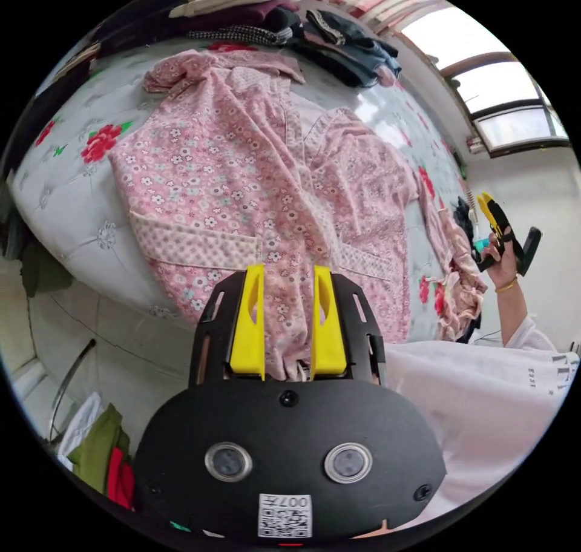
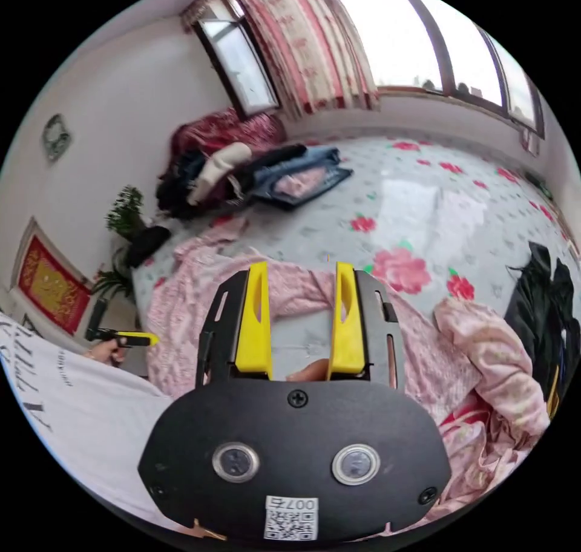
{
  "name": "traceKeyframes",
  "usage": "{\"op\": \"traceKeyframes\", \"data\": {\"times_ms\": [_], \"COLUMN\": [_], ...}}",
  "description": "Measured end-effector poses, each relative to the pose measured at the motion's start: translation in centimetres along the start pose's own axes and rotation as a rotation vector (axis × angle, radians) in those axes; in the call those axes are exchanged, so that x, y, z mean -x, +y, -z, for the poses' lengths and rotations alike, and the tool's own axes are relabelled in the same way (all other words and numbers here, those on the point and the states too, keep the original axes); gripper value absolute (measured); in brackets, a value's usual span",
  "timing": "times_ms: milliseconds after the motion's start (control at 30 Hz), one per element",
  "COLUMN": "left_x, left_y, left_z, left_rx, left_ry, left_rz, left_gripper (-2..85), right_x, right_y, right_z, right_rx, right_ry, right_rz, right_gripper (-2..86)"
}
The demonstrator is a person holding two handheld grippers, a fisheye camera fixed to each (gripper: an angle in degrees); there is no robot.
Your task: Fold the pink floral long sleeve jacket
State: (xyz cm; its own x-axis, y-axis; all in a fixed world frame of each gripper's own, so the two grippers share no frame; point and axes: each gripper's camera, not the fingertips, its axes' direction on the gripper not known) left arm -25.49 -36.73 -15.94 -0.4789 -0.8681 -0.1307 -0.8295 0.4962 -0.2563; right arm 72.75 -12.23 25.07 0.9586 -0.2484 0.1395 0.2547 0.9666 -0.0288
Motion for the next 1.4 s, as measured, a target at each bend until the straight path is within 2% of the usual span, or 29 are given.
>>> {"op": "traceKeyframes", "data": {"times_ms": [100, 300, 333, 467, 567, 733, 767, 833, 867, 967, 1000, 1067, 1133, 1233, 1400], "left_x": [-0.5, 1.1, 1.3, 1.9, 3.3, 7.1, 7.7, 7.9, 7.6, 6.5, 6.3, 6.5, 6.9, 7.7, 6.4], "left_y": [-0.5, -0.2, -0.1, 0.9, 2.4, 5.3, 5.7, 5.3, 4.7, 3.1, 2.8, 2.8, 3.8, 6.0, 8.2], "left_z": [-0.5, 0.3, 0.5, 2.8, 5.7, 10.2, 10.8, 11.3, 11.3, 10.8, 10.3, 9.7, 9.5, 9.7, 9.3], "left_rx": [0.025, 0.033, 0.031, -0.032, -0.114, -0.261, -0.299, -0.317, -0.334, -0.355, -0.340, -0.312, -0.315, -0.295, -0.242], "left_ry": [-0.115, -0.035, -0.024, 0.010, 0.089, 0.223, 0.239, 0.256, 0.275, 0.300, 0.273, 0.255, 0.262, 0.236, 0.169], "left_rz": [-0.052, 0.013, 0.023, 0.015, 0.026, 0.114, 0.131, 0.132, 0.125, 0.109, 0.116, 0.133, 0.132, 0.133, 0.011], "left_gripper": [4.8, -0.5, -0.6, -0.9, -1.0, -1.0, -1.0, -0.9, -0.9, -0.7, -0.5, 0.4, 3.6, 8.8, 13.4], "right_x": [0.7, 1.2, 1.8, 3.0, 2.8, 1.4, 1.4, 1.3, 1.2, 1.6, 2.5, 4.1, 6.7, 10.4, 16.8], "right_y": [-1.1, -3.9, -4.9, -8.6, -13.5, -25.4, -26.6, -30.0, -30.7, -32.6, -31.9, -29.4, -24.1, -16.1, -8.5], "right_z": [-5.9, -13.7, -13.8, -15.1, -12.1, -2.4, -1.4, 1.6, 1.9, 0.9, 0.3, -0.8, -3.1, -6.4, -9.1], "right_rx": [0.180, 0.443, 0.423, 0.536, 0.400, 0.064, 0.025, -0.170, -0.190, -0.101, -0.073, -0.043, 0.047, 0.255, 0.435], "right_ry": [0.091, 0.122, 0.171, 0.213, 0.260, 0.377, 0.415, 0.546, 0.559, 0.439, 0.343, 0.214, -0.008, -0.081, -0.110], "right_rz": [0.036, -0.078, -0.084, 0.012, 0.039, 0.109, 0.090, -0.014, -0.039, -0.066, -0.031, -0.009, 0.073, 0.204, 0.419], "right_gripper": [11.5, 8.3, 6.7, 1.7, 0.4, 0.5, 0.7, 1.8, 2.2, 5.5, 6.5, 7.5, 8.5, 9.4, 11.2]}}
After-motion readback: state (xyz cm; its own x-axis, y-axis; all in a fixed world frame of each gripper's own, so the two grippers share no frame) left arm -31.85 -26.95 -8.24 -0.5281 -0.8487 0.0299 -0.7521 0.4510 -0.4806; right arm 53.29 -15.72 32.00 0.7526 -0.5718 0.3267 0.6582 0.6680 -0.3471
